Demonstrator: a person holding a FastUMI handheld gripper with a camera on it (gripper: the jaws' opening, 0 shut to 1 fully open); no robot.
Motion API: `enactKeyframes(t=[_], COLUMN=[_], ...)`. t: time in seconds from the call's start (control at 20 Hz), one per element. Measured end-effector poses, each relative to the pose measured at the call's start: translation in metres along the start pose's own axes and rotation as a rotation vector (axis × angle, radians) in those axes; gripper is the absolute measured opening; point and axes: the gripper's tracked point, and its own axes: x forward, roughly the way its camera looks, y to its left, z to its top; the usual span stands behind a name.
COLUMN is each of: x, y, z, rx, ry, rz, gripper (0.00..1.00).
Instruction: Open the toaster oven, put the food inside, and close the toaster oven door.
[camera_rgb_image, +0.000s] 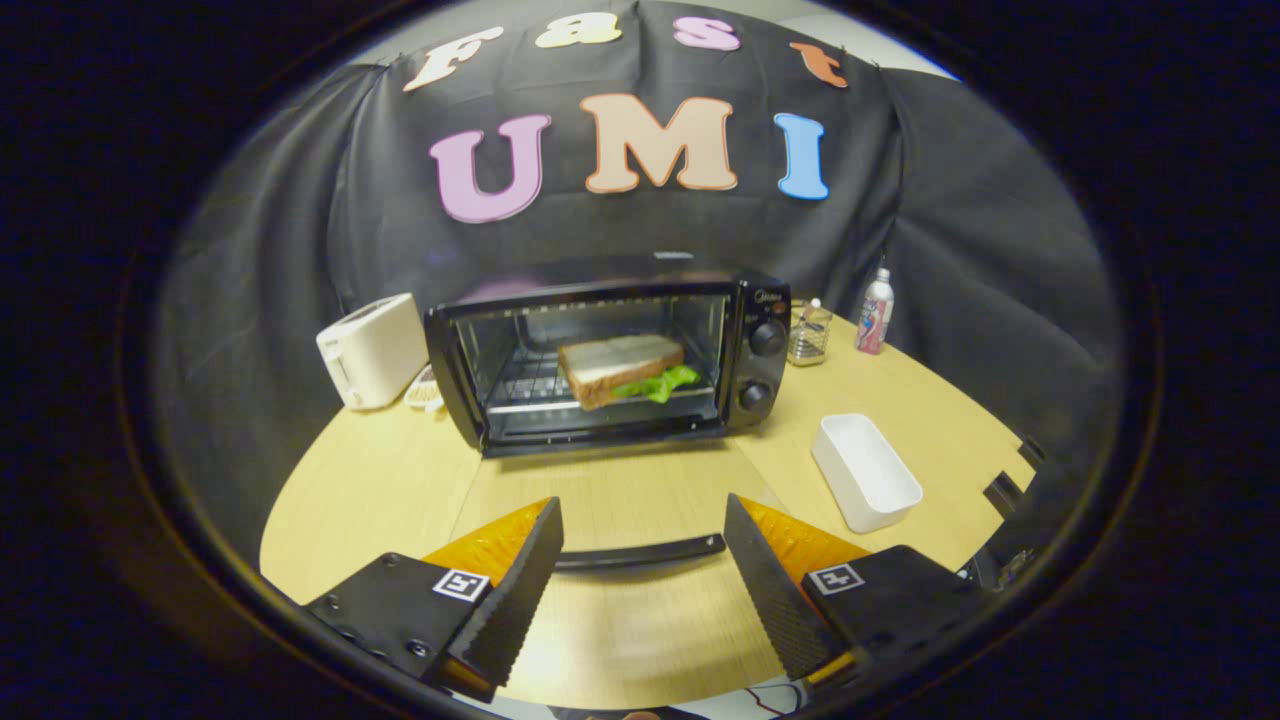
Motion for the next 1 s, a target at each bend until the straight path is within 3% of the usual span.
enactKeyframes(t=[0.55,1.0], x=[0.033,0.042], y=[0.0,0.016], z=[-0.073,-0.077], rx=[-0.052,-0.105], ry=[0.169,0.205], rz=[0.001,0.052], gripper=[1.0,0.99])
